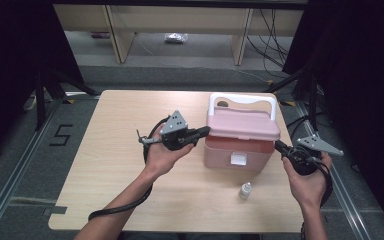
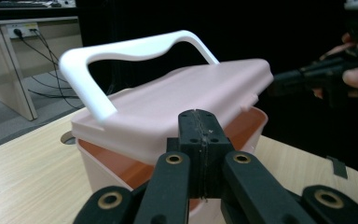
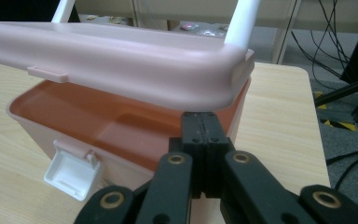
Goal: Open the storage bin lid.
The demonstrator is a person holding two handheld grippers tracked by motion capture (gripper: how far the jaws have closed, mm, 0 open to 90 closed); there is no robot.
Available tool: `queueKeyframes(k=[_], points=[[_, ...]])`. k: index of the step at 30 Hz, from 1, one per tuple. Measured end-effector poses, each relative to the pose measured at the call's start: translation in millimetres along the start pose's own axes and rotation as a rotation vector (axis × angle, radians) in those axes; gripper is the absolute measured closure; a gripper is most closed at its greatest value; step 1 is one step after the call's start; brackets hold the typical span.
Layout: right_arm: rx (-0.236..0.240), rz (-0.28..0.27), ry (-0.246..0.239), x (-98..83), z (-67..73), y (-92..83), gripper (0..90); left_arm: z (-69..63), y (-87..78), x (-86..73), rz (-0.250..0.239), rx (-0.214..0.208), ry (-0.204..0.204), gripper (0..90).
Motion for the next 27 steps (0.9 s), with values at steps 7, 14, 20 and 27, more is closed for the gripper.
queueKeyframes(k=[7, 14, 20, 27], points=[[-0.004, -0.014, -0.044, 5.5, -2.1, 1.6, 90.0, -12.8, -0.1, -14.9, 0.002, -0.046, 0.049, 89.4], [-0.007, -0.033, -0.054, 8.9, -0.9, 4.5, 90.0, -23.5, 7.3, -28.8, 0.02, -0.093, 0.05, 89.5], [0.005, -0.011, -0.056, 12.1, 0.3, 5.1, 90.0, -31.5, 16.7, -39.7, 0.036, -0.112, 0.028, 89.4], [0.005, -0.011, -0.043, 14.0, 2.8, 6.1, 90.0, -38.7, 32.6, -48.3, 0.027, -0.154, 0.031, 89.5]])
Point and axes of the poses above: each handheld gripper's, and its own axes: y roughly forward along the jaws, x roughly out of its top, z roughly to its left, the point moved 3 cm from there along y, roughly forward along the jaws, and after that the axes turned 9 degrees about -z, right-handed, at the moved point
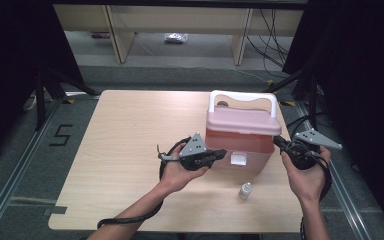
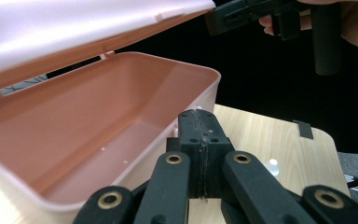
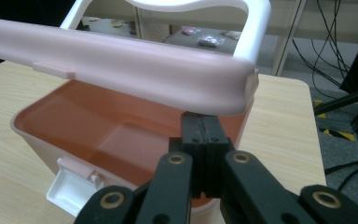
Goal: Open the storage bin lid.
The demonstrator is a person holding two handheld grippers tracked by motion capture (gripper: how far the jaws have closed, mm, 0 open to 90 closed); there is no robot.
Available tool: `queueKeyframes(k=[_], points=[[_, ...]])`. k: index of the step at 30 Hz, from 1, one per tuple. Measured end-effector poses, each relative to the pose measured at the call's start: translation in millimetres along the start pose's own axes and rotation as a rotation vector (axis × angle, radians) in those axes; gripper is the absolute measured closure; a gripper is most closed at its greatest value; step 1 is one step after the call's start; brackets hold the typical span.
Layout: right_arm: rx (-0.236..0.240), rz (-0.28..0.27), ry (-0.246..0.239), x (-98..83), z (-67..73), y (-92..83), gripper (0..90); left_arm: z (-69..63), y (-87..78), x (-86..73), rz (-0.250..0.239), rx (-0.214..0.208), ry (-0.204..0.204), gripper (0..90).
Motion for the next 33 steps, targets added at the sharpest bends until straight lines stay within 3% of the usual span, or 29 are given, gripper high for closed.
queueKeyframes(k=[7, 8, 9, 16, 24, 25, 27, 30, 32, 33], points=[[0.005, -0.013, -0.037, 2.1, -1.5, 1.8, 90.0, -2.5, 19.4, -9.1, 0.019, -0.027, 0.015, 89.4], [0.001, -0.005, -0.001, 1.7, 1.4, 1.3, 90.0, -2.1, 22.1, -10.5, 0.02, -0.026, 0.019, 89.3], [0.006, -0.012, -0.021, 2.5, -0.2, 1.9, 90.0, -1.7, 24.8, -11.9, 0.021, -0.032, 0.016, 89.4], [0.01, -0.011, -0.028, 2.7, -0.4, 1.8, 90.0, 0.1, 40.2, -22.7, 0.048, -0.041, 0.022, 89.4], [0.007, -0.01, -0.023, 4.1, 0.3, 1.3, 90.0, -1.8, 45.8, -28.3, 0.059, -0.042, 0.052, 89.5], [0.003, -0.005, 0.005, 4.2, 2.4, 0.9, 90.0, -2.3, 45.8, -28.4, 0.06, -0.039, 0.055, 89.5], [0.004, -0.016, -0.025, 5.3, 0.3, 2.1, 90.0, -3.4, 46.4, -29.2, 0.06, -0.038, 0.065, 89.5], [0.006, -0.025, -0.012, 6.3, 1.5, 3.1, 90.0, -5.4, 47.1, -31.0, 0.063, -0.037, 0.076, 89.5], [0.004, -0.026, -0.029, 8.4, 0.8, 2.7, 90.0, -5.9, 47.4, -31.4, 0.063, -0.033, 0.078, 89.5], [0.001, -0.022, -0.004, 8.9, 2.8, 2.4, 90.0, -5.8, 47.5, -31.4, 0.062, -0.033, 0.078, 89.6]])
Point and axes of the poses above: each handheld gripper's, and its own axes: y roughly forward along the jaws, x roughly out of its top, z roughly to its left, the point moved 3 cm from there along y, roughly forward along the jaws, and after that the axes turned 9 degrees about -z, right-handed, at the moved point
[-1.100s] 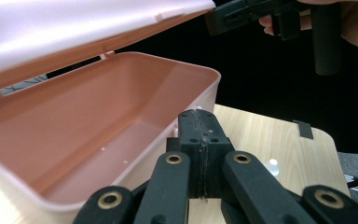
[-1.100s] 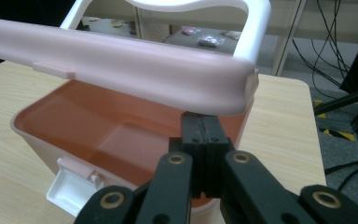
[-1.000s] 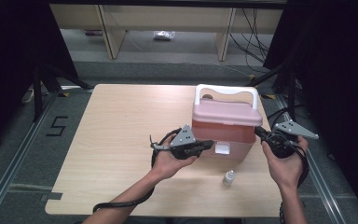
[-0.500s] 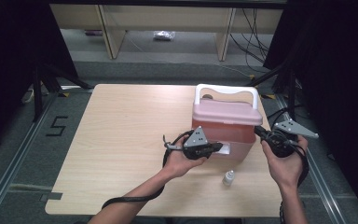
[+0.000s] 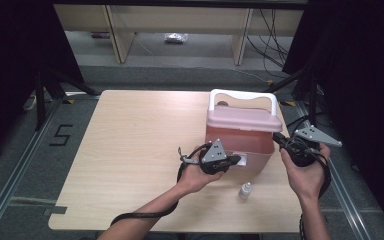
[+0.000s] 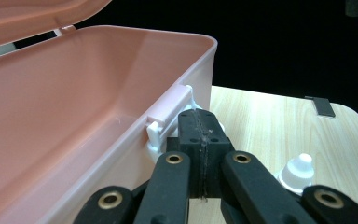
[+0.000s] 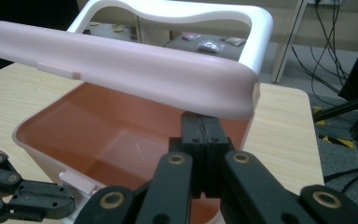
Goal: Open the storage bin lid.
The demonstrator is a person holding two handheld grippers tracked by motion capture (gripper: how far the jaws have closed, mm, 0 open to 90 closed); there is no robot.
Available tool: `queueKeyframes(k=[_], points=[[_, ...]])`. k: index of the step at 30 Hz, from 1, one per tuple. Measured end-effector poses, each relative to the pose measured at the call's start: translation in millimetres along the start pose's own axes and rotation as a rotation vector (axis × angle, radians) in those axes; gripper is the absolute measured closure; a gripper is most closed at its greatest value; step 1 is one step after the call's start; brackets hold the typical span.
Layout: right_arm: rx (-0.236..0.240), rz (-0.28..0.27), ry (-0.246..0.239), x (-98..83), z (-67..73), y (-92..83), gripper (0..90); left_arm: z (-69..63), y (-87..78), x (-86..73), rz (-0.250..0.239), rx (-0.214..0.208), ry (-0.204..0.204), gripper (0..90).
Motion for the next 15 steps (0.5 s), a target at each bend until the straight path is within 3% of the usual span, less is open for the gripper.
queueKeyframes(k=[1, 3, 4, 5, 6, 10, 11, 12, 15], points=[[0.004, -0.004, -0.026, 1.0, -1.8, 0.7, 90.0, 0.2, -0.1, -0.1, 0.003, -0.001, 0.0, 89.5], [-0.002, -0.011, -0.007, 3.1, 0.0, 0.9, 90.0, 0.0, 0.2, -0.6, -0.001, -0.001, 0.002, 89.6], [-0.002, -0.014, -0.03, 4.5, -1.9, 1.1, 90.0, -0.3, 0.3, -0.7, -0.003, 0.001, 0.003, 89.6], [0.008, -0.028, -0.021, 5.6, -1.8, 2.2, 90.0, -0.5, 0.4, -0.7, -0.004, 0.002, 0.005, 89.6], [-0.013, -0.026, -0.009, 6.3, -0.7, 1.4, 90.0, -0.5, 0.3, -0.8, -0.003, 0.003, 0.005, 89.6], [-0.006, -0.037, -0.028, 10.7, -1.8, 2.7, 90.0, -0.7, 0.7, -1.0, -0.005, 0.005, 0.002, 89.6], [-0.019, -0.033, -0.009, 11.6, -0.3, 1.8, 90.0, -0.7, 0.7, -1.0, -0.005, 0.005, 0.003, 89.6], [-0.007, -0.051, -0.032, 12.7, -2.0, 3.2, 90.0, -0.5, 0.9, -1.0, -0.005, 0.006, 0.0, 89.6], [-0.019, -0.052, -0.018, 14.8, -1.3, 3.6, 90.0, 0.0, 1.7, -0.9, -0.004, 0.003, 0.002, 89.6]])
Point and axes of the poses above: each handheld gripper's, and its own axes: y roughly forward along the jaws, x roughly out of its top, z roughly to its left, the point moved 3 cm from there along y, roughly forward along the jaws, and after that the axes turned 9 degrees about -z, right-handed, at the moved point
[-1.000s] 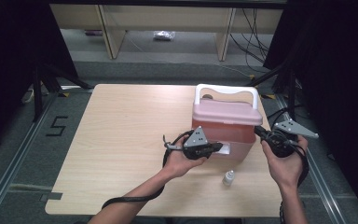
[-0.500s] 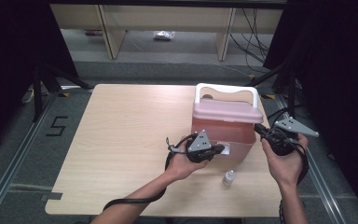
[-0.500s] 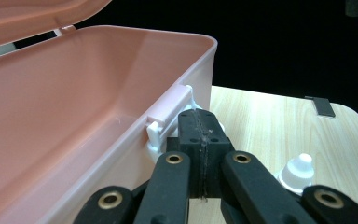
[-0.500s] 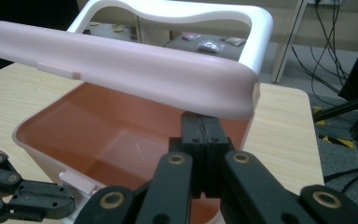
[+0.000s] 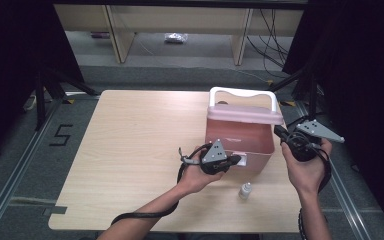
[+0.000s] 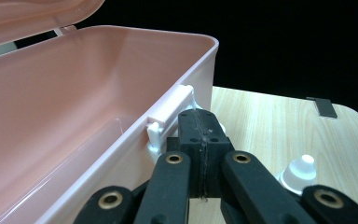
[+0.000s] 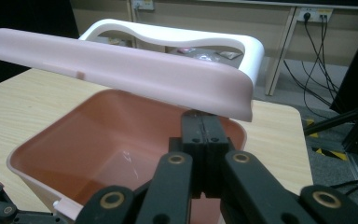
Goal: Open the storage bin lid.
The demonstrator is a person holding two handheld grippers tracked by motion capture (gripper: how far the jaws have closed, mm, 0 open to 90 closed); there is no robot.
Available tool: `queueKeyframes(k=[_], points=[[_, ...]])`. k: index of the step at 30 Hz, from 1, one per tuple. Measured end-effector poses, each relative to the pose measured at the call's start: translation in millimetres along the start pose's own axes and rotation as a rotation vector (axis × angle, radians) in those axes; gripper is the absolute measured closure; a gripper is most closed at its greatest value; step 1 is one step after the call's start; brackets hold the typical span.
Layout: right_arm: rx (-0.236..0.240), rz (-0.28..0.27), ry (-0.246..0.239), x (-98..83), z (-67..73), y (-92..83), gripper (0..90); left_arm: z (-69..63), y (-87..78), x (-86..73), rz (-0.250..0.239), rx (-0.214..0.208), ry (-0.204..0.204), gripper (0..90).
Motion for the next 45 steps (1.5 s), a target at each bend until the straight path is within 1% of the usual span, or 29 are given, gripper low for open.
queueKeyframes(k=[1, 3, 5, 7, 8, 9, 10, 11, 12, 13, 16, 17, 18, 22, 25, 26, 29, 30, 31, 32, 33, 36, 37, 39, 40, 42, 43, 44, 45], points=[[0.0, -0.003, -0.017, 1.0, -1.5, 0.4, 90.0, -0.1, -0.2, 0.1, 0.005, 0.001, 0.001, 89.6], [-0.003, -0.002, 0.002, 2.1, -0.2, 0.9, 90.0, -0.2, 0.2, 0.0, 0.006, 0.003, 0.002, 89.7], [-0.006, -0.017, -0.013, 3.3, -1.2, 2.2, 90.0, -0.3, -0.1, -0.1, 0.008, 0.002, 0.004, 89.6], [-0.009, -0.022, -0.009, 4.6, -1.4, 2.7, 90.0, -0.2, -0.2, -0.3, 0.007, 0.001, 0.003, 89.6], [-0.01, -0.014, 0.008, 4.9, -0.3, 2.3, 90.0, -0.2, -0.1, -0.2, 0.006, 0.001, 0.002, 89.6], [-0.007, -0.025, -0.017, 5.7, -2.2, 3.2, 90.0, -0.2, 0.0, -0.1, 0.006, 0.001, 0.002, 89.7], [-0.015, -0.027, 0.003, 6.0, -0.6, 3.4, 90.0, -0.2, 0.0, -0.2, 0.005, 0.001, 0.0, 89.6], [-0.012, -0.036, -0.018, 6.8, -2.2, 4.4, 90.0, -0.2, 0.0, -0.2, 0.005, 0.001, 0.001, 89.6], [-0.02, -0.033, 0.007, 7.0, -0.4, 4.1, 90.0, -0.3, -0.1, -0.3, 0.006, 0.001, 0.002, 89.6], [-0.017, -0.037, -0.012, 7.9, -1.9, 4.8, 90.0, -0.3, 0.0, -0.2, 0.006, 0.001, 0.002, 89.6], [-0.022, -0.046, 0.0, 9.3, -1.4, 6.9, 90.0, 0.0, -0.2, -0.2, 0.008, 0.0, 0.004, 89.6], [-0.017, -0.043, -0.013, 10.3, -2.3, 7.1, 90.0, 0.0, -0.1, -0.2, 0.008, 0.0, 0.004, 89.6], [-0.021, -0.04, 0.001, 10.8, -1.4, 7.2, 90.0, -0.2, 0.1, -0.2, 0.004, 0.0, 0.0, 89.7], [-0.02, -0.057, -0.017, 13.9, -2.4, 10.8, 90.0, -0.2, 0.4, -0.3, 0.002, 0.001, -0.001, 89.6], [-0.027, -0.058, 0.006, 15.2, -0.3, 12.3, 90.0, -0.1, 0.4, -0.2, 0.001, 0.001, -0.003, 89.6], [-0.022, -0.061, -0.01, 16.2, -1.9, 13.5, 90.0, -0.1, 0.4, -0.3, 0.001, 0.001, -0.003, 89.7], [-0.032, -0.071, 0.0, 17.4, -1.7, 14.4, 90.0, -0.2, 0.5, -0.3, 0.001, 0.001, -0.003, 89.6], [-0.028, -0.082, -0.021, 18.3, -3.4, 15.7, 90.0, -0.2, 0.5, -0.2, 0.001, 0.001, -0.002, 89.6], [-0.03, -0.074, -0.006, 18.5, -2.5, 15.6, 90.0, -0.1, 0.5, -0.2, 0.0, 0.001, -0.004, 89.6], [-0.028, -0.082, -0.029, 19.4, -4.4, 16.6, 90.0, -0.1, 0.5, -0.3, 0.001, 0.001, -0.003, 89.7], [-0.028, -0.078, -0.01, 19.5, -3.3, 17.1, 90.0, -0.1, 0.5, -0.2, 0.001, 0.0, -0.003, 89.6], [-0.042, -0.076, 0.007, 20.5, -2.3, 17.9, 90.0, -0.1, 0.5, -0.3, 0.001, 0.0, -0.003, 89.6], [-0.036, -0.078, -0.014, 21.2, -4.3, 19.0, 90.0, -0.1, 0.5, -0.3, 0.0, 0.0, -0.003, 89.7], [-0.046, -0.083, -0.006, 21.5, -4.3, 20.1, 90.0, 0.0, 0.5, -0.3, 0.001, 0.0, -0.003, 89.6], [-0.042, -0.084, -0.018, 22.1, -5.1, 20.8, 90.0, 0.0, 0.5, -0.3, 0.001, 0.0, -0.003, 89.7], [-0.047, -0.082, -0.001, 22.3, -3.7, 21.4, 90.0, 0.0, 0.7, -0.2, -0.001, 0.0, -0.005, 89.7], [-0.038, -0.082, -0.018, 22.9, -5.1, 22.5, 90.0, 0.0, 0.7, -0.2, -0.001, 0.0, -0.005, 89.6], [-0.046, -0.078, -0.008, 23.0, -4.4, 22.5, 90.0, 0.0, 0.7, -0.2, 0.0, 0.0, -0.005, 89.7], [-0.046, -0.087, -0.019, 23.7, -5.5, 23.9, 90.0, -0.1, 0.7, -0.2, -0.001, 0.0, -0.005, 89.6]])
Point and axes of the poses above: each handheld gripper's, and its own axes: y roughly forward along the jaws, x roughly out of its top, z roughly to its left, the point moved 3 cm from there along y, roughly forward along the jaws, and after that the axes turned 9 degrees about -z, right-handed, at the moved point
